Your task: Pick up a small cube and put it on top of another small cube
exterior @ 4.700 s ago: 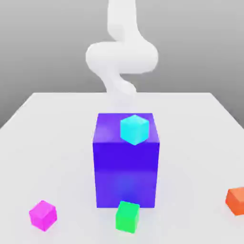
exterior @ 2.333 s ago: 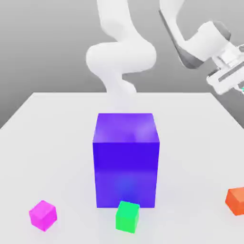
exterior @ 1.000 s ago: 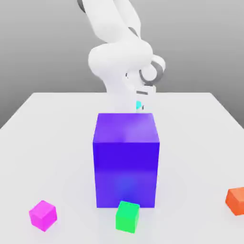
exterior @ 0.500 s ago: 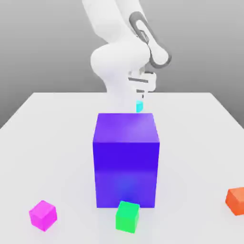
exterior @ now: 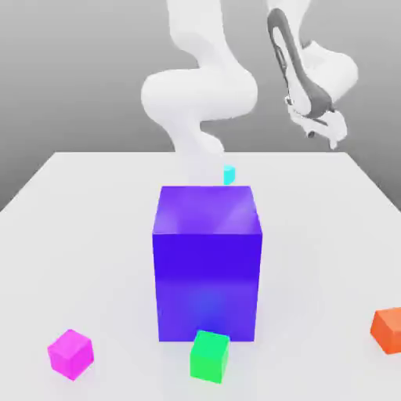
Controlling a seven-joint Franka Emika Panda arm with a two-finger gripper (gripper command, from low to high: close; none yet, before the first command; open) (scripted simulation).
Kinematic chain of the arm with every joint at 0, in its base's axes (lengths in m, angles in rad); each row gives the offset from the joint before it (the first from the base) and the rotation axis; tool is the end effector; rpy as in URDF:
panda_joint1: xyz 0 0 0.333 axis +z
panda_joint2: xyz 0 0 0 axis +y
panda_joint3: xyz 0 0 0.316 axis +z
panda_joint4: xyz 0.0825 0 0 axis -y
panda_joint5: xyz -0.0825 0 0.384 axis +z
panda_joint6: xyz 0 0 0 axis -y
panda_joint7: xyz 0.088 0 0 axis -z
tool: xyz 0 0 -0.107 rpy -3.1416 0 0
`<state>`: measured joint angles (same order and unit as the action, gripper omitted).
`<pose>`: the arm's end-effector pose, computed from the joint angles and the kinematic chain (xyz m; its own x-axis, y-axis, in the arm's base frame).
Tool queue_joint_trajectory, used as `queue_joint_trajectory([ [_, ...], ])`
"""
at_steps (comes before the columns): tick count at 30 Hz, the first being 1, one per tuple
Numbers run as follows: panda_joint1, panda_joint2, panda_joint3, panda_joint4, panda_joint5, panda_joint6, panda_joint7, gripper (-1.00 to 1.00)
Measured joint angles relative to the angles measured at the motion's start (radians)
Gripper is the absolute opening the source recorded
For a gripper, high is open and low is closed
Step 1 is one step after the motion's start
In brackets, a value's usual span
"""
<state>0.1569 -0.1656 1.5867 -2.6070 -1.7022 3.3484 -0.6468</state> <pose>-0.1607 0.3586 0.2609 -0.5227 -0.7880 -0.3254 -0.8409 0.4139 0.3487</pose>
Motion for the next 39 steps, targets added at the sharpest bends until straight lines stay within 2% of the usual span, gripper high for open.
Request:
queue_joint_trajectory([
  [3, -0.137, 0.064, -0.024, 0.029, 0.003, -0.072, -0.017, 1.00],
  [6, -0.282, 0.096, -0.060, 0.050, 0.054, -0.116, -0.071, 1.00],
  [14, -0.615, 0.203, -0.207, 0.077, 0.281, -0.253, -0.321, 1.00],
  [26, -1.035, 0.382, -0.419, 0.117, 0.606, -0.474, -0.693, 1.00],
  [39, -1.520, 0.564, -0.603, 0.146, 0.902, -0.690, -1.041, 1.00],
])
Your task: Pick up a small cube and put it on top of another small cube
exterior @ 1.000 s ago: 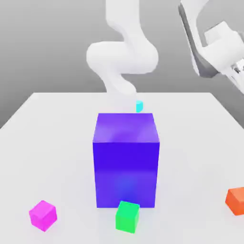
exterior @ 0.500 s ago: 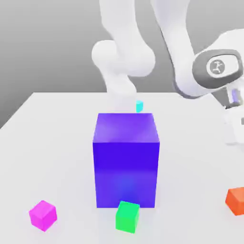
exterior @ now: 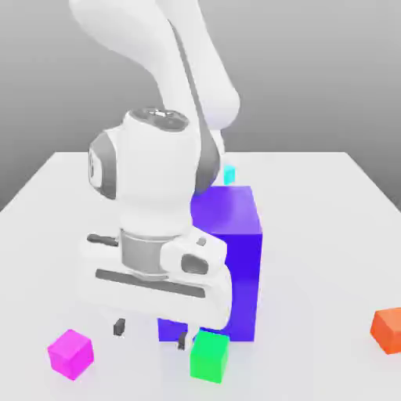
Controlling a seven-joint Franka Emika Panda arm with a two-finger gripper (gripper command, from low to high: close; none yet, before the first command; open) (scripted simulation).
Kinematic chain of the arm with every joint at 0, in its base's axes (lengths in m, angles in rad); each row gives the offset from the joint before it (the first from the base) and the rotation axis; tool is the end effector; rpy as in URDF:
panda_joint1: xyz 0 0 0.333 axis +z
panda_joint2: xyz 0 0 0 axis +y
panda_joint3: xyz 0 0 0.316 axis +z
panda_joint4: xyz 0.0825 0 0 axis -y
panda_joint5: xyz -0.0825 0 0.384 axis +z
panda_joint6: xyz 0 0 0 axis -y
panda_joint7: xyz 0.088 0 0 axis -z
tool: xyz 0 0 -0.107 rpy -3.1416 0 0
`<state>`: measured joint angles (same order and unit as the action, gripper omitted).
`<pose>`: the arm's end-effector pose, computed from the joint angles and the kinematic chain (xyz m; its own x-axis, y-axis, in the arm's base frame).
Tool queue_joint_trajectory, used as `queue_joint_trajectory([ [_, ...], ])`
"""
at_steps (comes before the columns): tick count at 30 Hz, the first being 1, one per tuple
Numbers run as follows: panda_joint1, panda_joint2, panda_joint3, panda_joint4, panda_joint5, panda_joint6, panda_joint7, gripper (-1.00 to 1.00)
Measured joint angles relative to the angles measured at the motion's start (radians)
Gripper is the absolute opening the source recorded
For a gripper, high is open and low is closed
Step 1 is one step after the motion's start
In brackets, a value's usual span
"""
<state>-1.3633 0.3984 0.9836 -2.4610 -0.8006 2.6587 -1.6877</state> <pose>0.4556 -0.1340 0.2128 -0.3914 0.9169 -0.0786 0.9165 0.3960 0.0557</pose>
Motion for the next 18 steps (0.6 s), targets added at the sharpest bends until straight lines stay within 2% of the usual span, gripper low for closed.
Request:
queue_joint_trajectory([
  [3, -0.039, 0.085, -0.107, 0.036, -0.006, -0.030, -0.023, 1.00],
  [7, 0.057, 0.193, -0.256, 0.083, -0.137, 0.009, 0.063, 1.00],
  [8, 0.072, 0.208, -0.277, 0.089, -0.157, 0.015, 0.077, -1.00],
  [14, 0.080, 0.216, -0.286, 0.093, -0.168, 0.017, 0.085, -1.00],
  [18, -0.003, 0.144, -0.183, 0.062, -0.069, -0.019, 0.015, -1.00],
])
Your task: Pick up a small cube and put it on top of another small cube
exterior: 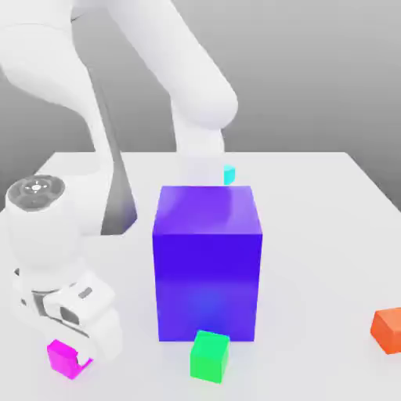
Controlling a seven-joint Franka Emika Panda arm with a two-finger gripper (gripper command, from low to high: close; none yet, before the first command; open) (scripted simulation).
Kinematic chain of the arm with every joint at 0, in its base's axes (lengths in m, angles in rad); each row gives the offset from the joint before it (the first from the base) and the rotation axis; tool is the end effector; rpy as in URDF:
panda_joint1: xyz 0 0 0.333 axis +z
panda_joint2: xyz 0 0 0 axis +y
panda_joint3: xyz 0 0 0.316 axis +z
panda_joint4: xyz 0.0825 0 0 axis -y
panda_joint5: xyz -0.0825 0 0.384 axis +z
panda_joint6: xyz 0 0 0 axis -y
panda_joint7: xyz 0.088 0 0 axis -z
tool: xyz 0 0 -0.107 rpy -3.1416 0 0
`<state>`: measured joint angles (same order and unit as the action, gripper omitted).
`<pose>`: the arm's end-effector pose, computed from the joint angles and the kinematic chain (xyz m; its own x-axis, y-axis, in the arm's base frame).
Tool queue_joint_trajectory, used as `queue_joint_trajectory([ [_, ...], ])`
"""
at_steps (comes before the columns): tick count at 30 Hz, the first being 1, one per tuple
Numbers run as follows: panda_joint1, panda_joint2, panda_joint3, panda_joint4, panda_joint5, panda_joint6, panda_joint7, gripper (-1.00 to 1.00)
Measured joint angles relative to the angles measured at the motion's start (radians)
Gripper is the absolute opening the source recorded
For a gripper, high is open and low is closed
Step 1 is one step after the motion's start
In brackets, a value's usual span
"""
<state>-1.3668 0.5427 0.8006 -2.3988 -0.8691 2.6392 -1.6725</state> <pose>0.4287 -0.2078 0.1577 -0.2571 0.9664 -0.0013 0.9664 0.2571 0.0050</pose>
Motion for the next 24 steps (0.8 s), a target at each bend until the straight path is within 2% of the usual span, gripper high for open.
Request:
queue_joint_trajectory([
  [3, -0.090, -0.072, 0.114, -0.032, 0.099, -0.039, -0.071, -1.00],
  [6, -0.129, -0.117, 0.256, -0.066, 0.159, -0.064, -0.137, -1.00],
  [11, -0.166, -0.154, 0.491, -0.123, 0.201, -0.099, -0.216, -1.00],
  [15, -0.162, -0.162, 0.635, -0.170, 0.196, -0.123, -0.251, -1.00],
  [18, -0.108, -0.158, 0.610, -0.175, 0.171, -0.110, -0.243, -1.00],
  [24, 0.070, -0.113, 0.410, -0.156, 0.060, -0.061, -0.169, -1.00],
])
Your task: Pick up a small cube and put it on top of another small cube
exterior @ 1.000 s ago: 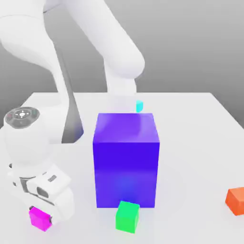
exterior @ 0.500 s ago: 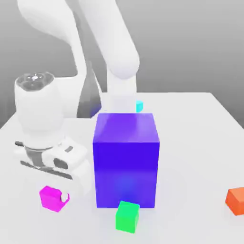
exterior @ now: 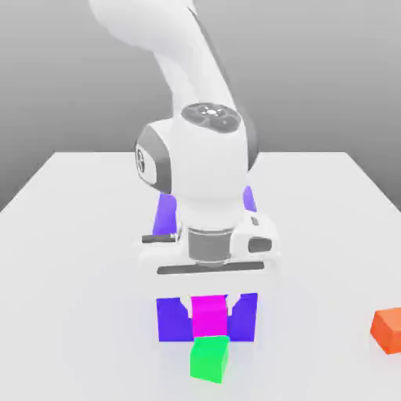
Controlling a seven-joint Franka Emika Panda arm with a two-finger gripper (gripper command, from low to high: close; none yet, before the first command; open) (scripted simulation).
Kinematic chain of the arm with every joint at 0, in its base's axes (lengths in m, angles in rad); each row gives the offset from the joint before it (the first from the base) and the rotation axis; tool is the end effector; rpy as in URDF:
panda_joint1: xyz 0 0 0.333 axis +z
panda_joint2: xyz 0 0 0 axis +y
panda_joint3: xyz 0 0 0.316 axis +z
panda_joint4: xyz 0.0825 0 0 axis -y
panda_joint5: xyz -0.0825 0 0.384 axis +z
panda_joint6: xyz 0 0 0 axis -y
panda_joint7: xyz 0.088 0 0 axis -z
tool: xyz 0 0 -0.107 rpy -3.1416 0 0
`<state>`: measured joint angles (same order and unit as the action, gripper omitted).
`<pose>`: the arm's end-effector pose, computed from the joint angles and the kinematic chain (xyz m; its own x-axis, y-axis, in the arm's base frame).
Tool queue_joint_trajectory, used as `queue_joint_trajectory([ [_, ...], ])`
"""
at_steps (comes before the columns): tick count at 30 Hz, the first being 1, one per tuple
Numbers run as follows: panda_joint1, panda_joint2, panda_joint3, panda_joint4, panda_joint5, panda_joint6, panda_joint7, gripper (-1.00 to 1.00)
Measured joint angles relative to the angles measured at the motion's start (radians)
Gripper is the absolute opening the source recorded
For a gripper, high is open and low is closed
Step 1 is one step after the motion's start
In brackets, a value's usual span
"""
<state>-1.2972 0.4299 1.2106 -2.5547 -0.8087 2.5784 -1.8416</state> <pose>0.4383 0.0129 0.2119 -0.7646 0.6444 -0.0097 0.6443 0.7647 0.0113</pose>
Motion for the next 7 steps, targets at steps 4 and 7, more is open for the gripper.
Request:
queue_joint_trajectory([
  [4, 0.125, 0.057, -0.150, 0.014, -0.114, 0.027, 0.079, -1.00],
  [7, 0.141, 0.065, -0.170, 0.016, -0.131, 0.031, 0.090, 1.00],
])
